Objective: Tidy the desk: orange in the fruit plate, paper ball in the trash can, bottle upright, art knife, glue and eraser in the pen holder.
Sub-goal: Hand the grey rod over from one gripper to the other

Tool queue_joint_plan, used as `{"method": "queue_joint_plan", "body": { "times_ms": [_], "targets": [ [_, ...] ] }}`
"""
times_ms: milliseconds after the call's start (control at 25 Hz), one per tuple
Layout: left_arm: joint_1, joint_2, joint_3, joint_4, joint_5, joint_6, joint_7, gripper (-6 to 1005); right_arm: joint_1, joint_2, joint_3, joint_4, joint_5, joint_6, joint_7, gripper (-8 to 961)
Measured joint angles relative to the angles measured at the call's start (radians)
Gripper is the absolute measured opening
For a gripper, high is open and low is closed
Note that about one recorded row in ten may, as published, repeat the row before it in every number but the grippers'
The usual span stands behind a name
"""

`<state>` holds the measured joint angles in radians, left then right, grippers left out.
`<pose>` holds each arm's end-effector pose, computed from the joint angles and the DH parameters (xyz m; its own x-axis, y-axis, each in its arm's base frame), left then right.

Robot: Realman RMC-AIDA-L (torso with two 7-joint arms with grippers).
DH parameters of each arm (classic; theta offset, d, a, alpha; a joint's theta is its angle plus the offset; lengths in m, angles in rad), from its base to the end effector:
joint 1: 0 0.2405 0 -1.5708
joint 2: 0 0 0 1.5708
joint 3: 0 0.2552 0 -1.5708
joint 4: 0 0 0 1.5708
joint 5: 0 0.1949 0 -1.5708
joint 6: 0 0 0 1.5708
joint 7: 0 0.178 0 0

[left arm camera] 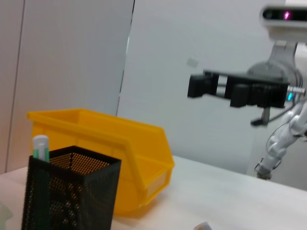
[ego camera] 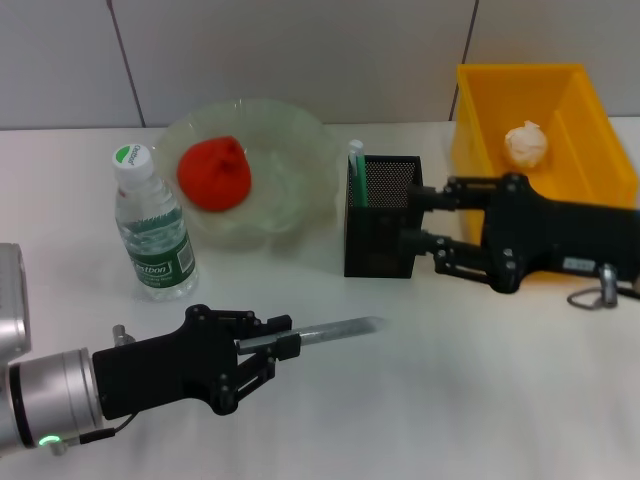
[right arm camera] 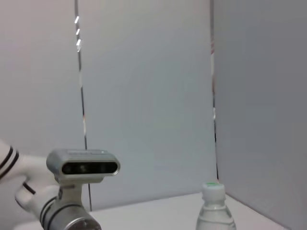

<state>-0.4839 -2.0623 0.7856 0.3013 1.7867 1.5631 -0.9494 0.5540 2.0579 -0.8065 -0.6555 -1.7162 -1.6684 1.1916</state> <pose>-0.2450 0.2850 -0.0685 0.7487 0.2163 0.6266 0.3734 -0.9186 -0.1291 0.1860 0.3323 -0.0102 0.7604 -0.0415 -0.6482 -0.2078 -0.9611 -0.1822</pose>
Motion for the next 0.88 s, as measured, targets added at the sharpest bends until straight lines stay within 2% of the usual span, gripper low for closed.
{"method": "queue_joint_plan", "body": {
  "times_ms": [160,520,680,760,880],
  "targets": [
    [-0.006,-0.001,0.005,0.012,-0.001,0.01,-0.058,181,-0.002,-0.012,0.026,0.129,0.006,-0.01,-0.012,471],
    [-0.015,0.0,0.003,0.025,0.0,0.021,-0.136,182,-0.016,-0.016,0.03,0.161,-0.004,-0.026,-0.008,472],
    [-0.014,-0.001,0.004,0.026,0.001,0.021,-0.14,181,-0.05,0.0,0.043,0.17,0.0,-0.004,-0.004,472],
    [-0.007,0.0,-0.001,0.026,0.001,0.023,-0.148,181,-0.066,0.018,0.097,0.193,0.004,0.036,0.005,472],
    [-0.005,0.0,-0.001,0.026,0.0,0.024,-0.147,181,-0.069,0.021,0.121,0.21,0.004,0.052,0.013,472]
  ]
}}
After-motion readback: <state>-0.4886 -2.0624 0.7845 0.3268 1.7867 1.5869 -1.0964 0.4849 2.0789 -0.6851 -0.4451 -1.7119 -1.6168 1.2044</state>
